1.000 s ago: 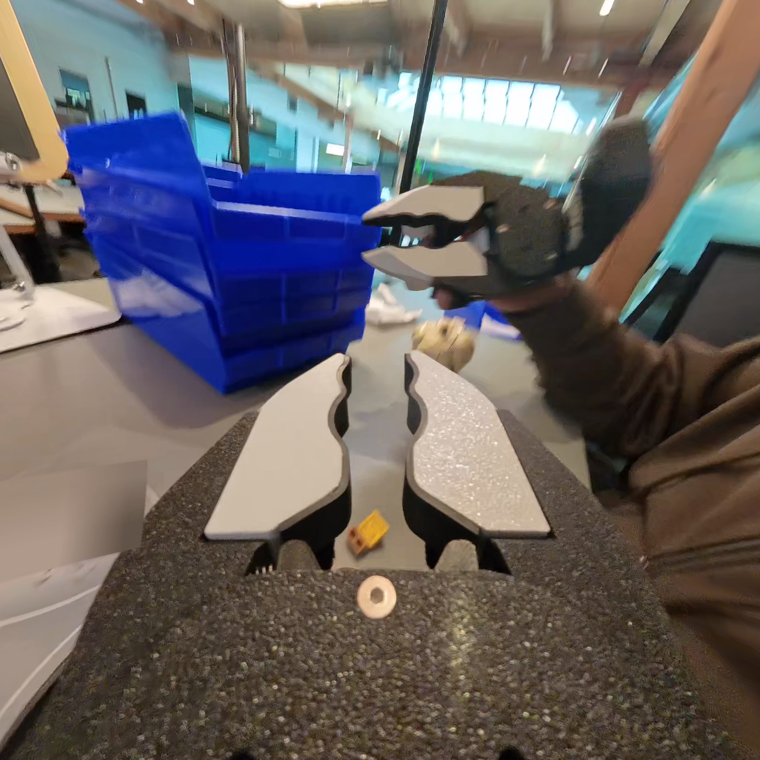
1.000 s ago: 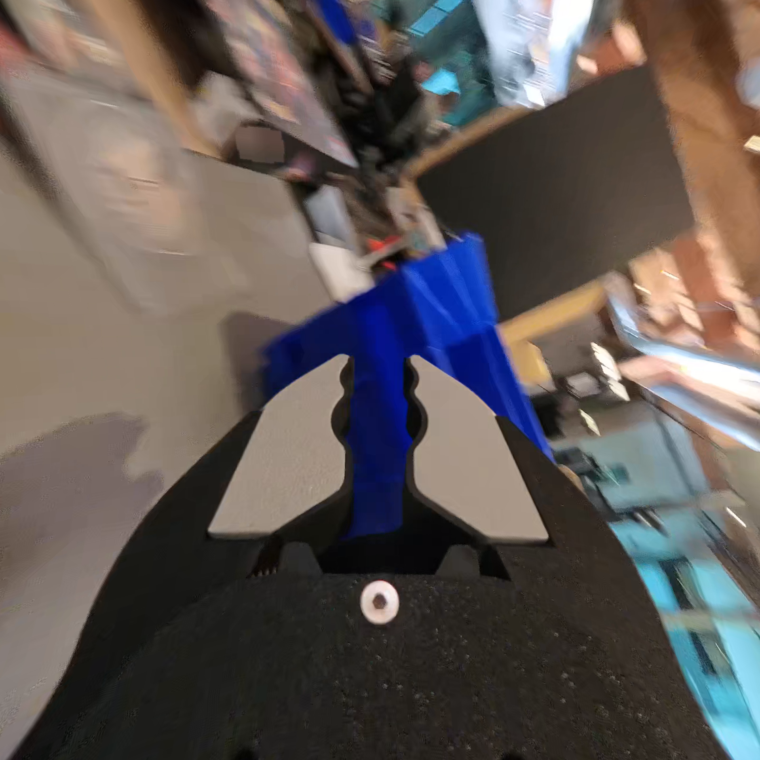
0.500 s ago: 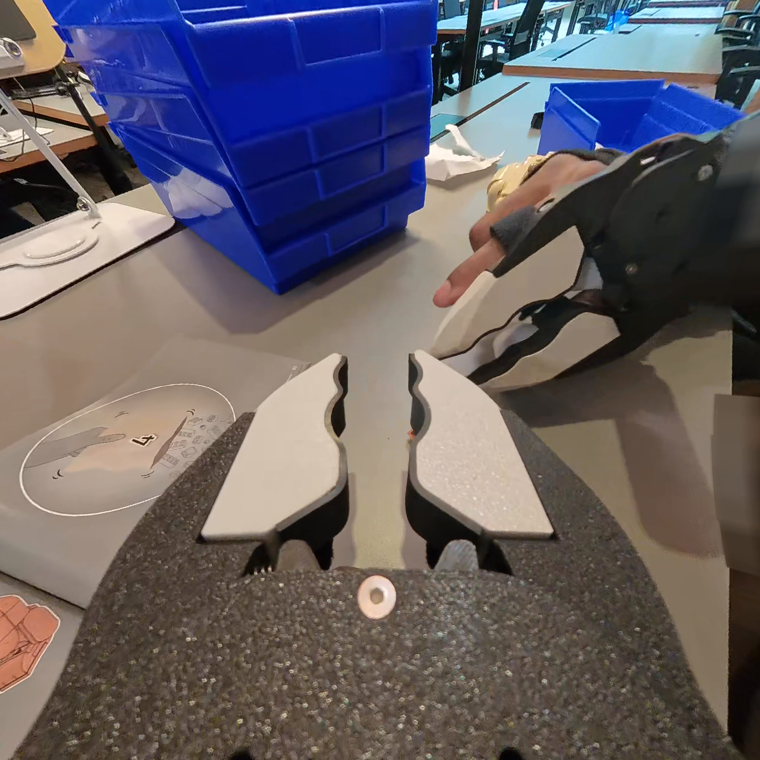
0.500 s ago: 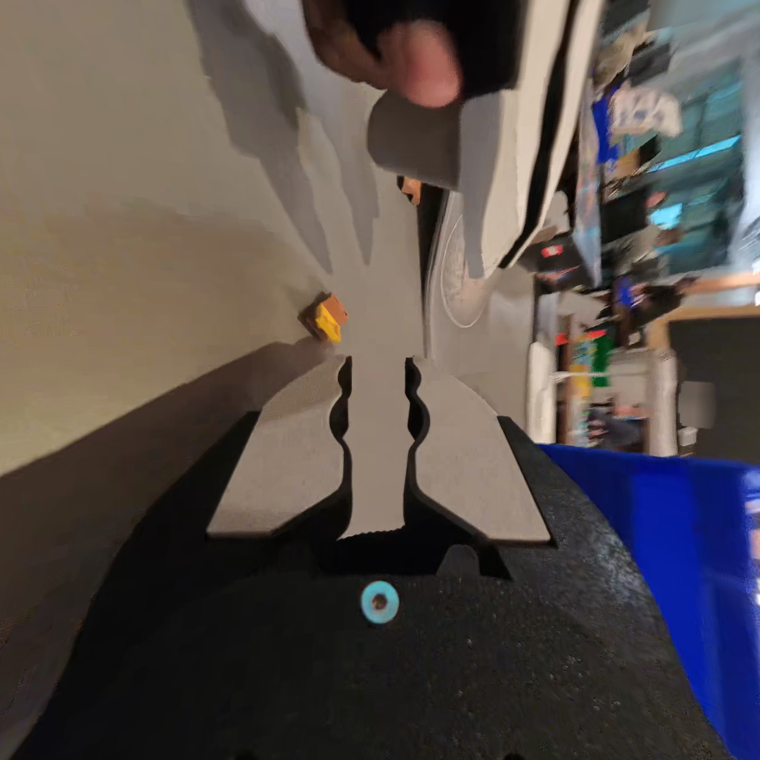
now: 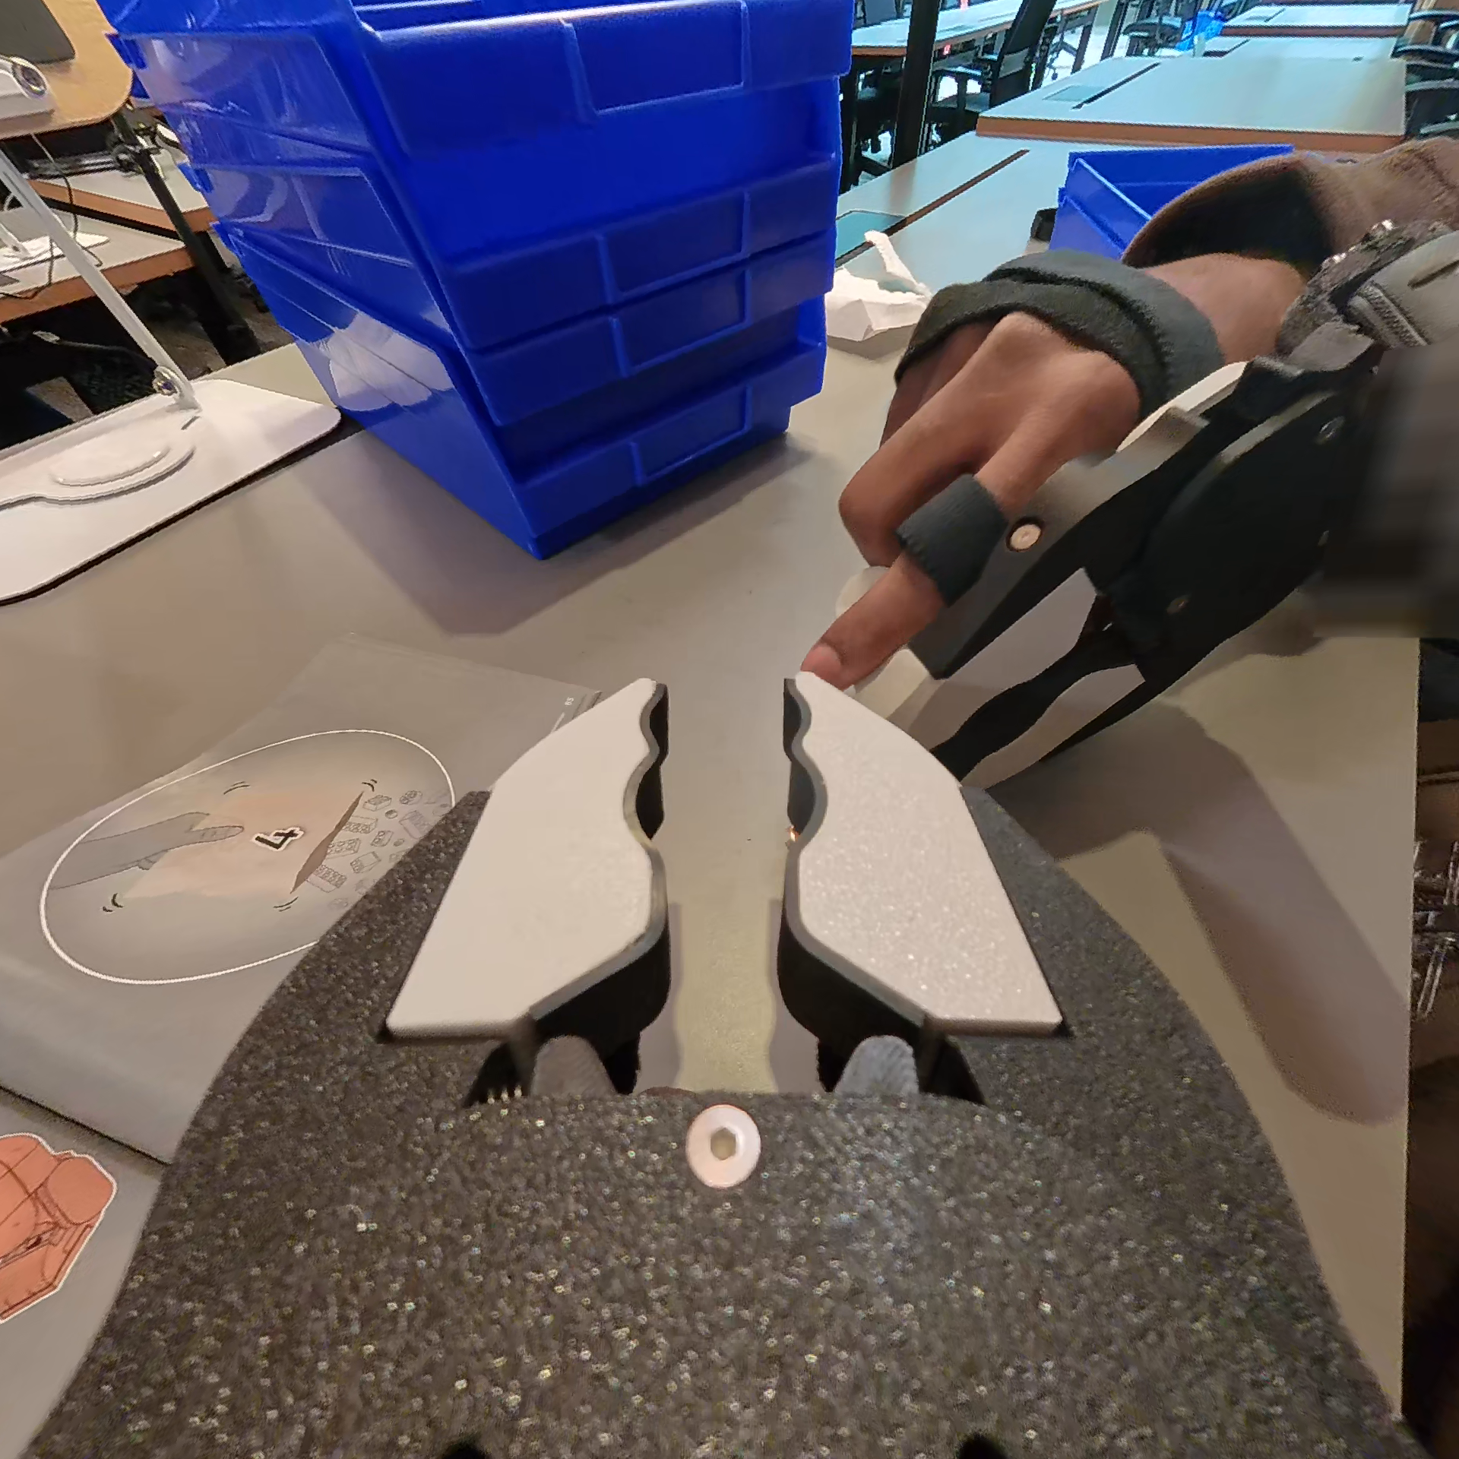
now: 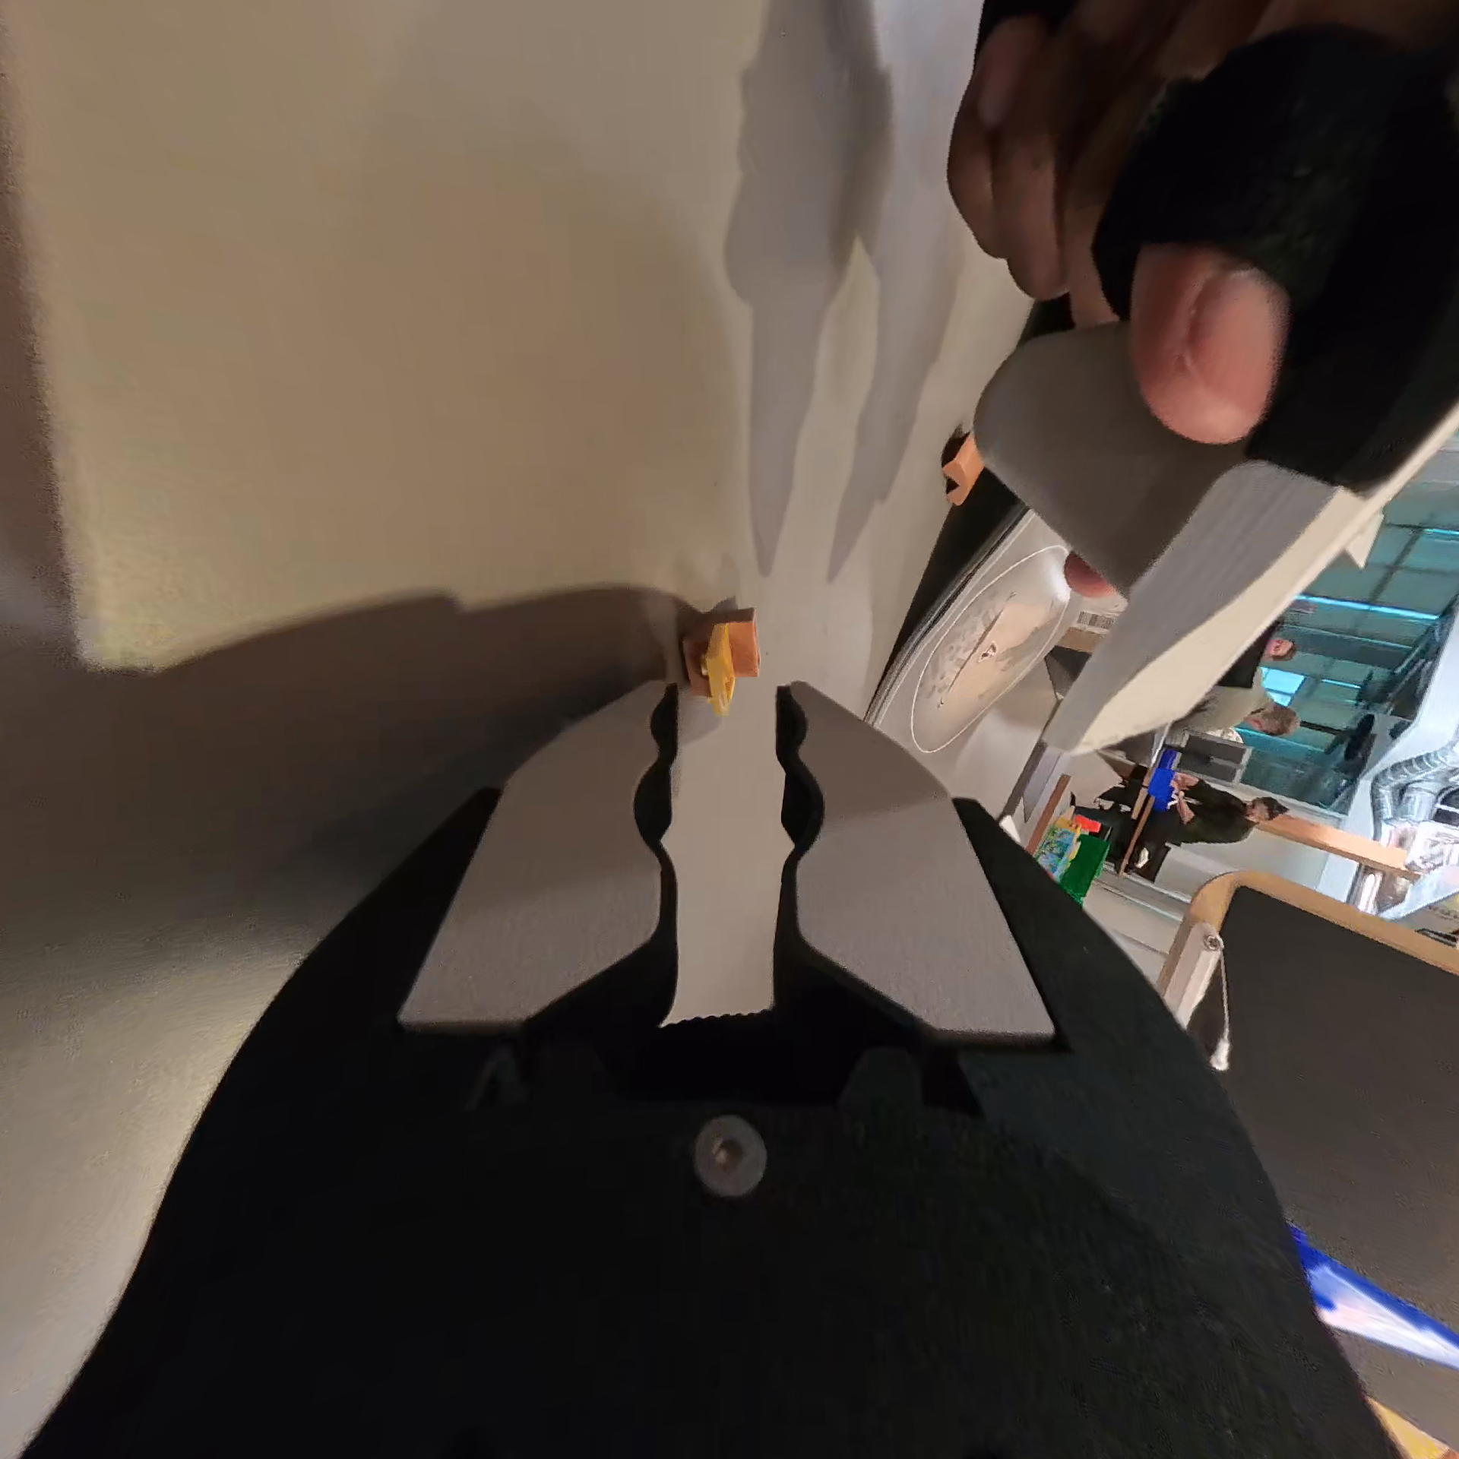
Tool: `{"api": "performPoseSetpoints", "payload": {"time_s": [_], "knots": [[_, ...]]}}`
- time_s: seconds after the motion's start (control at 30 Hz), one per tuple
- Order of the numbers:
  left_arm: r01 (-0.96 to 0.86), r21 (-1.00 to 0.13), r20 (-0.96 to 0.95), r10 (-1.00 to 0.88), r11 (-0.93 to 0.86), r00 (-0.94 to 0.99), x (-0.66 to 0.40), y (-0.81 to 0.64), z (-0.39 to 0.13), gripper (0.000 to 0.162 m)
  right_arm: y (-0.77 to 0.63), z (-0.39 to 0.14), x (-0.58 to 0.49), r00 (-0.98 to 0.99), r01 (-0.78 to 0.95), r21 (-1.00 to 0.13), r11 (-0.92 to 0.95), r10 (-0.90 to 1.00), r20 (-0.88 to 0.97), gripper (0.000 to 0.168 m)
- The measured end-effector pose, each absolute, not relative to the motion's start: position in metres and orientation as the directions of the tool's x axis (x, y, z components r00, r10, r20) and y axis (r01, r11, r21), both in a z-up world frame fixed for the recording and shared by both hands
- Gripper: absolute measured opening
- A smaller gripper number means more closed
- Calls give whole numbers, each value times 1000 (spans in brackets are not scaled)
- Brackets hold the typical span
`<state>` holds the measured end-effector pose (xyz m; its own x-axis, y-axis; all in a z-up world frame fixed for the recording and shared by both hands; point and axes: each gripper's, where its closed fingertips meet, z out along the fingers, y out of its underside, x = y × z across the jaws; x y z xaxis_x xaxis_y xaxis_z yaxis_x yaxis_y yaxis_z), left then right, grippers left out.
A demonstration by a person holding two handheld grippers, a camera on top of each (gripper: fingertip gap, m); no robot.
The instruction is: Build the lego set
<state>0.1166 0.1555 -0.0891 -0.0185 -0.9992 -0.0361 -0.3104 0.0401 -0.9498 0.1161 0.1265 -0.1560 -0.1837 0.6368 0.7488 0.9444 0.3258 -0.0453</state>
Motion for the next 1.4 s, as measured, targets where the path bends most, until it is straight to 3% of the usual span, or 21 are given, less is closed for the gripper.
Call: {"api": "performPoseSetpoints", "payload": {"time_s": [0.2, 0.3, 0.43, 0.57, 0.73, 0.93, 1.1, 1.4], "knots": [[-313, -949, -29, -999, 36, -24, 118, 154, -90, 28, 133, -162, 114, -176, 953, -35, 302, 639, 749, 7], [-313, -949, -27, -999, 32, -21, 117, 155, -91, 28, 138, -158, 116, -93, 966, -84, 244, 632, 770, 6], [-296, -954, -35, -999, 39, -18, 117, 155, -88, 28, 146, -129, 124, 255, 914, -389, 113, 584, 770, 5], [-270, -960, -72, -997, 78, -32, 119, 150, -83, 28, 145, -97, 141, 667, 642, -765, -52, 530, 524, 5], [-253, -960, -103, -991, 122, -84, 127, 136, -82, 28, 129, -77, 137, 809, 362, -928, -90, 524, 265, 5], [-164, -976, 184, -941, -141, -285, 127, 110, -62, 28, 111, -51, 136, 782, 435, -888, 149, 426, 454, 5], [-115, -880, 457, -759, -460, -464, 121, 103, -32, 27, 104, -46, 131, 683, 589, -757, 284, 325, 654, 5], [-186, -827, 541, -664, -530, -516, 127, 91, -33, 21, 95, -48, 116, 541, 714, -585, 385, 227, 810, 5]]}}
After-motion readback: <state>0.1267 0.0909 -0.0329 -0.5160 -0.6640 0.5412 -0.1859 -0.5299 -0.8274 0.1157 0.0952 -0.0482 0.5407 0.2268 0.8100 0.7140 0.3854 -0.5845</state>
